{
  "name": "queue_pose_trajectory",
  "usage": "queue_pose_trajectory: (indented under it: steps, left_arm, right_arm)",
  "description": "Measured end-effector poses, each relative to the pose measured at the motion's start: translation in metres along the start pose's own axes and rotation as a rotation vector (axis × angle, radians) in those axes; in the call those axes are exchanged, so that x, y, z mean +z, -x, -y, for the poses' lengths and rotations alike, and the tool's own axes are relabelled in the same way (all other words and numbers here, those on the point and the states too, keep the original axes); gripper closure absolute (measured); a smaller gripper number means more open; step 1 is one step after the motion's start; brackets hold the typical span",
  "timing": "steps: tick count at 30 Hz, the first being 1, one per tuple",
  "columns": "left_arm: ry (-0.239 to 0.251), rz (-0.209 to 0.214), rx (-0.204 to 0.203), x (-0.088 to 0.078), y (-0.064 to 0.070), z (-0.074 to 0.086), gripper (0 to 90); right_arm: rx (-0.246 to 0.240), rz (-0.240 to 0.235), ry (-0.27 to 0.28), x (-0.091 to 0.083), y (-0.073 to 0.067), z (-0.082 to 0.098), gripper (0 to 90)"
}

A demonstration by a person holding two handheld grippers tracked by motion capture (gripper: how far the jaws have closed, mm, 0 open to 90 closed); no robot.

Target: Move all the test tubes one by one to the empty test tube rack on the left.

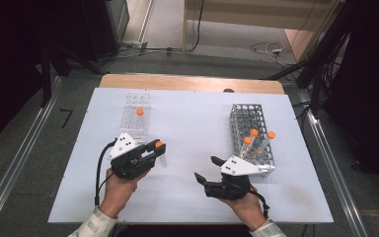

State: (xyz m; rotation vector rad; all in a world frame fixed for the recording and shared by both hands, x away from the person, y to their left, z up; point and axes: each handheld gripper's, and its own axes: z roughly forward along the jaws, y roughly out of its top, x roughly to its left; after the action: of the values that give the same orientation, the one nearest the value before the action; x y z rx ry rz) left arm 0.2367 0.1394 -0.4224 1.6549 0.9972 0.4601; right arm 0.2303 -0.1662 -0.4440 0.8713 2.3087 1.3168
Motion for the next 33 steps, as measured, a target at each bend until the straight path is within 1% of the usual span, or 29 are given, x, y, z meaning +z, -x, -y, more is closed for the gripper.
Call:
queue_pose_trajectory:
  steps: [3, 7, 12, 16, 17, 21, 25, 33]
  left_arm:
    - [0.004, -0.015, -0.007, -0.002, -0.004, -0.001, 69.6]
    - [0.01, -0.035, -0.021, -0.007, -0.011, -0.004, 69.7]
    - [0.022, -0.078, -0.039, -0.012, -0.022, -0.01, 69.8]
    - [0.03, -0.115, -0.04, -0.017, -0.032, -0.018, 69.8]
    - [0.032, -0.125, -0.042, -0.017, -0.035, -0.021, 69.8]
    - [0.036, -0.163, -0.054, -0.018, -0.047, -0.029, 69.8]
    - [0.037, -0.196, -0.061, -0.017, -0.057, -0.036, 69.8]
    - [0.034, -0.246, -0.071, -0.013, -0.073, -0.046, 69.8]
  right_arm:
    - [0.013, 0.017, 0.006, -0.015, 0.008, 0.009, 25.1]
    - [0.041, 0.036, 0.03, -0.035, 0.016, 0.017, 25.1]
    - [0.072, 0.063, 0.053, -0.059, 0.023, 0.026, 25.1]
    - [0.098, 0.089, 0.075, -0.074, 0.029, 0.032, 25.2]
    - [0.108, 0.094, 0.077, -0.076, 0.031, 0.033, 25.2]
    - [0.122, 0.106, 0.076, -0.079, 0.035, 0.037, 25.3]
    - [0.123, 0.109, 0.078, -0.08, 0.036, 0.037, 25.3]
    - [0.135, 0.117, 0.081, -0.081, 0.039, 0.037, 25.7]
